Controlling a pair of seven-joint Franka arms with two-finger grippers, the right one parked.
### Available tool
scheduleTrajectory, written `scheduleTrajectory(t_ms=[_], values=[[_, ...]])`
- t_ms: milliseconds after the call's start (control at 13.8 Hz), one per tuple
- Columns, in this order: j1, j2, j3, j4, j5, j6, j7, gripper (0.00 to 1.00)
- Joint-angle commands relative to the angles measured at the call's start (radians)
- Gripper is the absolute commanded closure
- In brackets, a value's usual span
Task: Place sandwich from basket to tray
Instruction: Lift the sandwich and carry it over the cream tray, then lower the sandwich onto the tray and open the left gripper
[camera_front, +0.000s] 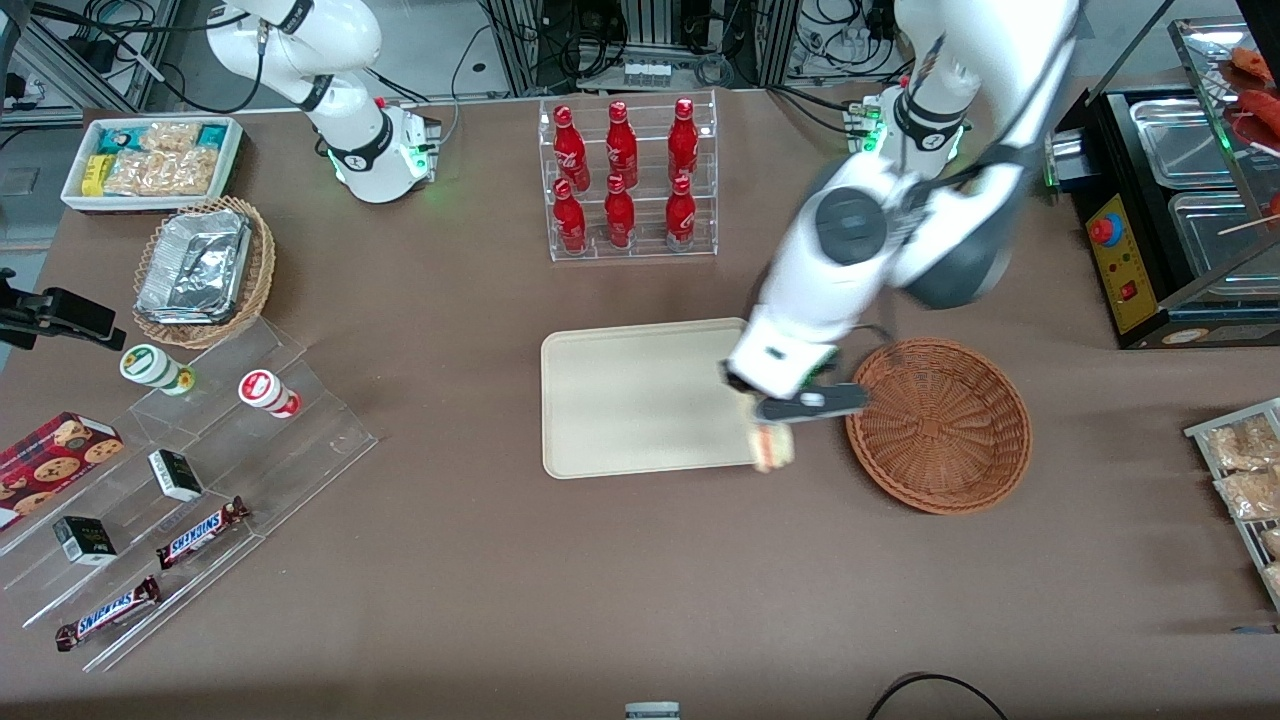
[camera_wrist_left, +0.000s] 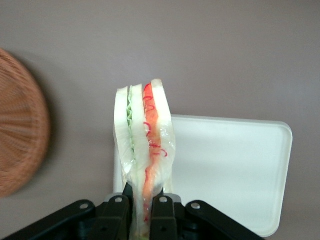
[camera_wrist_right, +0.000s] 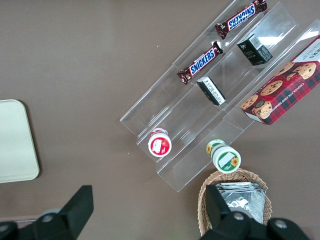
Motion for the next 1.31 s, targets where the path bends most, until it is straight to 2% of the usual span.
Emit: scheduleTrajectory(t_ms=[0, 436, 655, 800, 873, 1018, 1236], values=[[-0.084, 0.146, 0.012, 0.119, 0.019, 0.000, -0.022, 1.00], [-0.180, 0.273, 0.018, 0.133, 0.041, 0.135, -0.031, 1.00], [-0.187, 0.321, 0.015, 0.133, 0.117, 0.170, -0.078, 1.00], [-0.190, 0.341, 0.015, 0.133, 0.125, 0.192, -0.078, 1.00], [-0.190, 0.347, 0.015, 0.132, 0.125, 0.198, -0.078, 0.97], [-0.190, 0.355, 0.015, 0.129, 0.128, 0.201, -0.074, 0.00], [-0.191, 0.332, 0.013, 0.120, 0.126, 0.181, -0.078, 0.00]])
